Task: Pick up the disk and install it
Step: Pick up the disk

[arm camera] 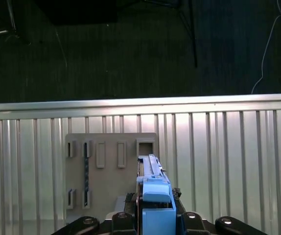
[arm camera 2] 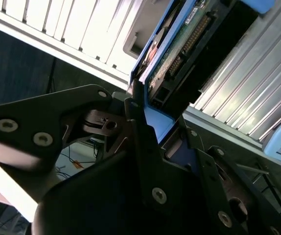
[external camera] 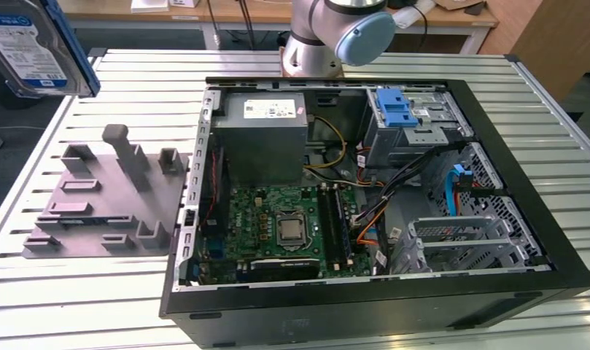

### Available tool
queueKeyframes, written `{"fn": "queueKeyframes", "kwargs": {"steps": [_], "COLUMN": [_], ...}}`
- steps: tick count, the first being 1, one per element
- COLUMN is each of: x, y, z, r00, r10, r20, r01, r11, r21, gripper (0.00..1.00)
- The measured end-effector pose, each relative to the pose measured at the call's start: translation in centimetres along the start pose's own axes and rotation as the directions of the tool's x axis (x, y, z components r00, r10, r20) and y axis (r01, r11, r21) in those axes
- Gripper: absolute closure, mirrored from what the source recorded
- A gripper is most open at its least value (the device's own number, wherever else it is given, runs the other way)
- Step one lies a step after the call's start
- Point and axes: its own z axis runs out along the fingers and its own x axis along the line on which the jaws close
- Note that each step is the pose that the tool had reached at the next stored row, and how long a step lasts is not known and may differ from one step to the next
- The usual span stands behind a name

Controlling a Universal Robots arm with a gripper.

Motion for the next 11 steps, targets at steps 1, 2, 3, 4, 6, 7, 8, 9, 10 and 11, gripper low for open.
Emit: {"fn": "queueKeyframes", "kwargs": {"steps": [1,2,3,4,6,7,8,9,10,11], "x": [-0.01,-0.01,-0.02,-0.03,-0.05,-0.06,-0.07,-0.08,-0.08,-0.08], "y": [0.0,0.0,0.01,0.01,0.02,0.02,0.02,0.02,0.02,0.02], "z": [-0.34,-0.69,-1.04,-1.42,-2.08,-2.4,-2.72,-3.02,-3.22,-3.3], "r00": [1.0,1.0,1.0,1.0,1.0,1.0,1.0,1.0,1.0,1.0], "r10": [0.0,0.0,0.0,0.0,0.0,0.0,0.0,0.0,0.0,0.0], "r20": [-0.0003,-0.0005,-0.0006,-0.0008,-0.001,-0.0011,-0.0011,-0.0012,-0.0013,-0.0013], "r01": [0.0,0.0,0.0,0.0,0.0,0.0,0.0,0.0,0.0,0.0], "r11": [1.0,1.0,1.0,1.0,1.0,1.0,1.0,1.0,1.0,1.0], "r21": [0.0001,0.0,0.0,0.0,0.0001,0.0002,0.0002,0.0,-0.0001,-0.0001], "gripper": [0.64,0.64,0.64,0.64,0.64,0.64,0.64,0.64,0.64,0.64]}}
